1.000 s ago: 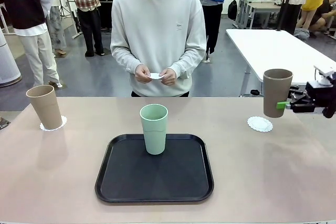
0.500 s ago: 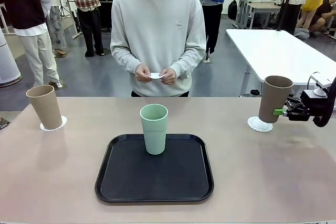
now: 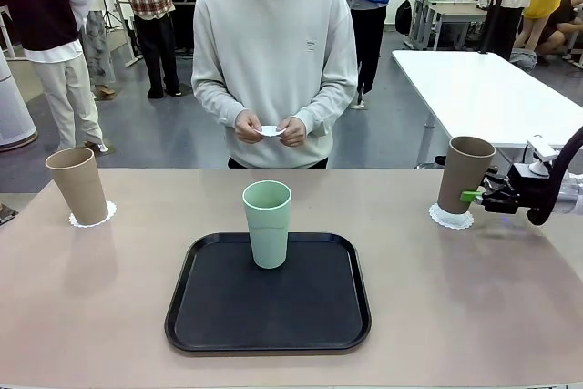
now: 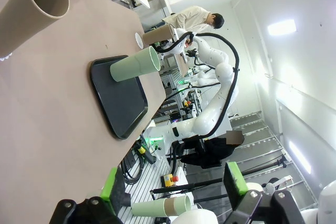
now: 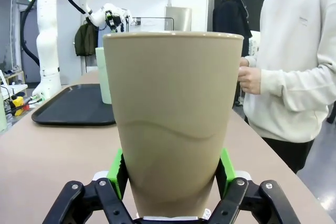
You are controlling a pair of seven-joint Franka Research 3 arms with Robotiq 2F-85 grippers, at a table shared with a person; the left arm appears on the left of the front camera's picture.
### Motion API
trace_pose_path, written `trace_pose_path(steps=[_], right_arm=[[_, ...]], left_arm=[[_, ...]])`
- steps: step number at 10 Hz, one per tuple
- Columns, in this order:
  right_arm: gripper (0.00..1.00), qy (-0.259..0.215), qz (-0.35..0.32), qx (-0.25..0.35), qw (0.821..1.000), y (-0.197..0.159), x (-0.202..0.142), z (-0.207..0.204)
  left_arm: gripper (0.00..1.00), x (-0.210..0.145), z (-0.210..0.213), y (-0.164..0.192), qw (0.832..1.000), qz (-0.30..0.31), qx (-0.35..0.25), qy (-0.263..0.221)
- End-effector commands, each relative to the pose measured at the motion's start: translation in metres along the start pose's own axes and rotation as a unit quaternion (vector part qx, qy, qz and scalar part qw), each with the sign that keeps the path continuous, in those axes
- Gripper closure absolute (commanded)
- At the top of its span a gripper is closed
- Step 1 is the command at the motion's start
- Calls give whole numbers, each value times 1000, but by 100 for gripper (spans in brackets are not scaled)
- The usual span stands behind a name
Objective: Place coasters on the table and set cups on them.
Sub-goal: Take one Reusable plastic cup from the Flat Tray and place it on a coaster set by the human.
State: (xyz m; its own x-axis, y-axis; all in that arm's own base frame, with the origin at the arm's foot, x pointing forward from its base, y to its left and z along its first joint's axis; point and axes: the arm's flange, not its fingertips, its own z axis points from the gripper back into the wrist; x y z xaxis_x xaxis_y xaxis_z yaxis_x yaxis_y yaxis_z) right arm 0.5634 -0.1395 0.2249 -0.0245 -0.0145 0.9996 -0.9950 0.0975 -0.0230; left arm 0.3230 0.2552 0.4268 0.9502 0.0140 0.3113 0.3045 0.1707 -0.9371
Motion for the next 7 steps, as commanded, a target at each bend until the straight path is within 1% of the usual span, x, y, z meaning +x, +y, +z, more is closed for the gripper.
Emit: trace_pose_path(steps=[1, 3, 7], right_arm=[[18, 19, 0, -22, 1000, -13, -4, -3], [18, 29, 0, -31, 999, -13, -8, 2], [18, 29, -9, -31, 999, -12, -14, 6]], left_arm=[[0, -1, 1, -2, 1000, -3, -3, -2], [0, -1, 1, -2, 1000, -3, -3, -2], [0, -1, 1, -2, 1000, -3, -3, -2]])
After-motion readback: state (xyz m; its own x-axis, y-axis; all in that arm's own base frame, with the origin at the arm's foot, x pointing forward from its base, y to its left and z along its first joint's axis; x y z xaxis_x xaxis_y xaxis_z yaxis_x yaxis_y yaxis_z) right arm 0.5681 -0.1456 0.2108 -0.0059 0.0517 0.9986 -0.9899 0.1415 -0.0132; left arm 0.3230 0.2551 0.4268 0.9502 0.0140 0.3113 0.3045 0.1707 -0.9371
